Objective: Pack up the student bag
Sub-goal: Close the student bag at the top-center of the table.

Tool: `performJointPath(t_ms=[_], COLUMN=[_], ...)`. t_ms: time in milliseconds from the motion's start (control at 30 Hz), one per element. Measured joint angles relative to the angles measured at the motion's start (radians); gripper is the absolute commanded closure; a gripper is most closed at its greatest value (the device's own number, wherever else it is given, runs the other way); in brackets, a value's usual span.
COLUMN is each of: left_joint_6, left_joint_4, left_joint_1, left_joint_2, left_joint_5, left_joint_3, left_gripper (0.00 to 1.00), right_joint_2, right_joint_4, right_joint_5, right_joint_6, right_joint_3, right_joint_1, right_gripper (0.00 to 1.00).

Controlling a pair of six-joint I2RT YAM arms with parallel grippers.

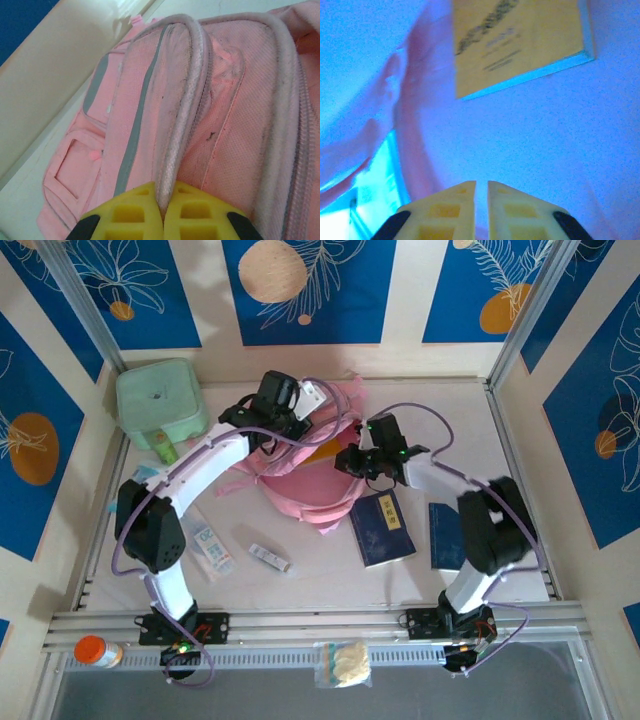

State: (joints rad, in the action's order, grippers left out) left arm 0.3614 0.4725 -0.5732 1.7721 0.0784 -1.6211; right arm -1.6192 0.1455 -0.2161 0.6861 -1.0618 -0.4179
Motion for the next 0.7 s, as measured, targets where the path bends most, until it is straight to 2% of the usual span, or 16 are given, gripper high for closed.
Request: performJointPath(t_ms=[167,200,267,300,333,433,533,700], left_joint_6=[-0.024,-0.042,-0.085,-0.121,-0.163,-0.306,-0.496,-0.859], left_joint_4=[-0.005,0.004,0.024,0.041,0.055,0.06,-0.003,-0.212], left_joint_1=[0.001,0.001,0.002,0.003,0.005,0.003,-0.029,-0.194], left_joint_2=[-0.058,-0.066,-0.081,-0.091,-0.11,-0.189,-0.322,-0.49], left_joint_5=[0.038,0.047,0.057,0.056,0.042,-0.028,-0.101,-0.143], left_joint_3=[0.116,0.132,0.149,0.154,0.164,0.214,0.323,0.574], left_gripper=[0.98,0.88,0.63,0.54,0.49,0.43,0.36,0.34], right_joint_2=[0.195,0.22,0.248,0.259,0.274,0.34,0.402,0.468], right_joint_4=[0.148,0.198,0.293,0.334,0.369,0.457,0.533,0.56], right_joint_5=[-0.002,0.008,0.037,0.053,0.065,0.1,0.124,0.139], right_joint_6=[-0.025,-0.029,-0.034,-0.033,-0.033,-0.026,-0.01,0.007], right_joint_3=[0.003,0.003,0.005,0.013,0.029,0.097,0.146,0.245], right_joint_1=[0.005,0.009,0.025,0.037,0.05,0.089,0.13,0.198], right_gripper=[0.71,0.67,0.58,0.54,0.51,0.43,0.39,0.27])
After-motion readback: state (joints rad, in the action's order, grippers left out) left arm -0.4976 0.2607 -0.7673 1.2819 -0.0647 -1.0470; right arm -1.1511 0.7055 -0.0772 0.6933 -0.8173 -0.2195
